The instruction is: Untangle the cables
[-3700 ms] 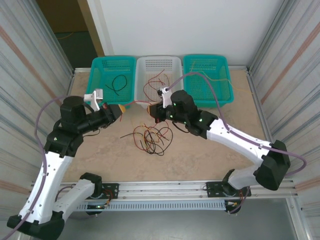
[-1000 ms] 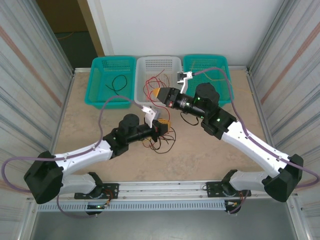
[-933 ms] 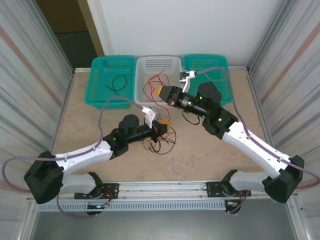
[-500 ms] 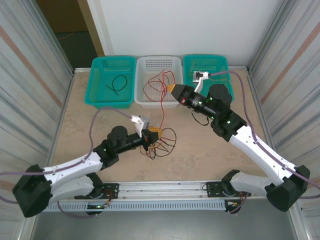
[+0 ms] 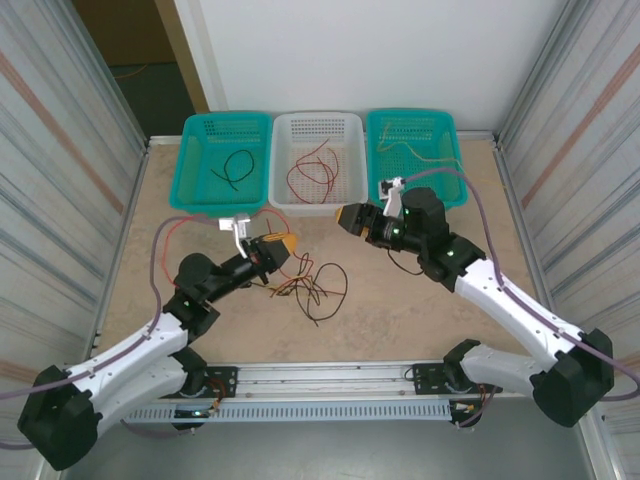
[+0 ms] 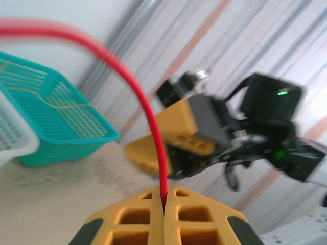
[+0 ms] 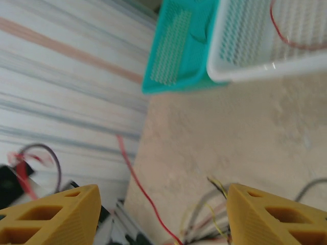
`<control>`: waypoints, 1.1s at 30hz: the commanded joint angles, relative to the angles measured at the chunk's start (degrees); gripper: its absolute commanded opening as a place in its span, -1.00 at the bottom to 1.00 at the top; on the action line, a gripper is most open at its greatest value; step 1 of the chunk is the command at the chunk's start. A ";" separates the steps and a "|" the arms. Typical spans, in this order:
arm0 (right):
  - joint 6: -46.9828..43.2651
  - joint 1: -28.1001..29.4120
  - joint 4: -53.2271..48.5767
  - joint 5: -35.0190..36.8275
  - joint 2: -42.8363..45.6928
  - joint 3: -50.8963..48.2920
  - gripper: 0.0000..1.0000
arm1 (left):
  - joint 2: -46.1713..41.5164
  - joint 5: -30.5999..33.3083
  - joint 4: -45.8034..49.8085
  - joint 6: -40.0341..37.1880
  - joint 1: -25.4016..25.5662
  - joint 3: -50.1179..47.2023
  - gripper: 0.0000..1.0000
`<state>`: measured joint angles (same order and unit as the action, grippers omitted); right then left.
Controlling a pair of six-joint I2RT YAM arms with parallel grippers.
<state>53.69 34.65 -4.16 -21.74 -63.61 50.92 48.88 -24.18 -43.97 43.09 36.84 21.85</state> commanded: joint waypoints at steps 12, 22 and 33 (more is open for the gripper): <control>1.46 5.87 19.67 -19.16 -13.62 3.25 0.24 | 2.43 -20.62 -8.07 7.18 -0.59 8.12 -1.00; 4.51 9.06 27.27 -20.12 -18.78 4.02 0.10 | 2.54 -21.23 -7.90 7.48 -0.69 8.63 -1.00; 7.83 7.58 29.66 -18.46 -24.62 4.92 -0.88 | 2.64 -22.22 -5.68 6.94 -0.86 10.11 -1.00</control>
<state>60.55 43.16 23.11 -40.51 -87.39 53.89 52.21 -45.06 -49.28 50.02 36.36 29.76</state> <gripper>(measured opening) 0.093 0.057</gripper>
